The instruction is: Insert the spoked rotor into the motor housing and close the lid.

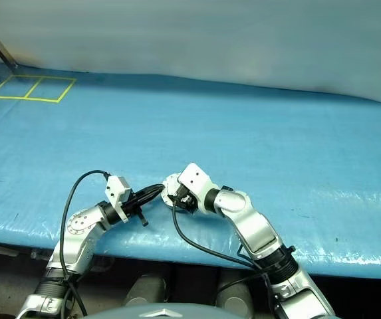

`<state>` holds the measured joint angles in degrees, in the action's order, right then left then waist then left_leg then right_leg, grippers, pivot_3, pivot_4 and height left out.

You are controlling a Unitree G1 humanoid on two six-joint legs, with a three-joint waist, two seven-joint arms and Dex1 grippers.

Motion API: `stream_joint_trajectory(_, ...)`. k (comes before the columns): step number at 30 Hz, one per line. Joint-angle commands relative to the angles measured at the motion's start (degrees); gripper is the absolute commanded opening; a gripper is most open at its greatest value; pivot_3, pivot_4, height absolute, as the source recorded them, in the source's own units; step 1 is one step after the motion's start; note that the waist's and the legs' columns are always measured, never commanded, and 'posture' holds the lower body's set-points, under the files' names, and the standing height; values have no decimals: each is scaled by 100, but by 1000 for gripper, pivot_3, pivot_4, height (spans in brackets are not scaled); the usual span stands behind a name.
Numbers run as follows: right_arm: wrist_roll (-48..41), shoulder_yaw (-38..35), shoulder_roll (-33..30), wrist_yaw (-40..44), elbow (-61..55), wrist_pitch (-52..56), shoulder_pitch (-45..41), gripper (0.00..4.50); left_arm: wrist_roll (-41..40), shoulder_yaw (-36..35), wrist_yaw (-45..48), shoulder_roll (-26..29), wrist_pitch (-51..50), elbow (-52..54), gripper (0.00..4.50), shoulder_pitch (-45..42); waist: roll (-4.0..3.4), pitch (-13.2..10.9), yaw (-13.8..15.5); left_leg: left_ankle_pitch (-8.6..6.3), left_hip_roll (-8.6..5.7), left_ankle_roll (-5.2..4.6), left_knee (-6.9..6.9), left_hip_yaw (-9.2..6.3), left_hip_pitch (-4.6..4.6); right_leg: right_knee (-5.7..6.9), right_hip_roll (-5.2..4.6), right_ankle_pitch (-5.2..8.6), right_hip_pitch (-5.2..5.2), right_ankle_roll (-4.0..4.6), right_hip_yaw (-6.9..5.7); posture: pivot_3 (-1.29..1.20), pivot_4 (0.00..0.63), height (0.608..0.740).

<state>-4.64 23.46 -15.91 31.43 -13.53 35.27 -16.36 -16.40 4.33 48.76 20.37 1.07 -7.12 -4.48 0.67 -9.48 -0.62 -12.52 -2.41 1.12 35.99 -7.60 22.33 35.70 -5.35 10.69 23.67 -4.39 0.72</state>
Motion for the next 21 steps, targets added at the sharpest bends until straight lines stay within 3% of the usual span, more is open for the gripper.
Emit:
stream_joint_trajectory(1, -354, -414, 7, 116, -347, -6, 115, 3036, 159, 139, 16, 4, -16, -133, 16, 91, 0, 0, -1, 0, 0, 0, 0, -1, 4, -1, 0, 0, 3, 0, 0, 0, 150, 740)
stream_joint_trajectory(4, -333, -387, -128, 222, -353, -17, 157, 3036, 163, 151, 15, 3, 46, -189, 16, 82, 0, -1, -5, 0, 0, 0, 0, -1, 10, -1, 0, 0, 9, -1, 0, 0, 150, 740)
stream_joint_trajectory(5, -298, -352, -158, 227, -306, -67, 161, 3761, 162, 155, 13, 4, 61, -201, 0, 78, 0, -1, -7, 0, 0, 0, 0, -1, 10, -1, 0, 0, 9, -1, -1, 0, 150, 740)
stream_joint_trajectory(8, -191, -273, -147, 151, -200, -213, 173, 4484, 147, 159, 21, -6, 101, -240, 0, 65, 0, -1, -10, 0, 2, 0, 0, -2, 8, 1, 2, 0, 9, 0, -3, 0, 150, 740)
stream_joint_trajectory(15, -188, -307, -66, 73, -255, -267, 182, 4484, 99, 176, 95, -2, 113, -259, 0, 67, 0, 0, -10, 0, 2, 0, 0, -2, 9, 0, 1, 0, 9, 0, -3, 0, 150, 740)
stream_joint_trajectory(21, -1288, -1299, 450, -62, -854, 425, 351, 4484, 109, 181, 124, 0, 147, -271, 0, 110, -1, -1, -8, 0, 2, 0, 0, -5, 12, 1, 1, 0, 11, 0, -3, 0, 150, 740)
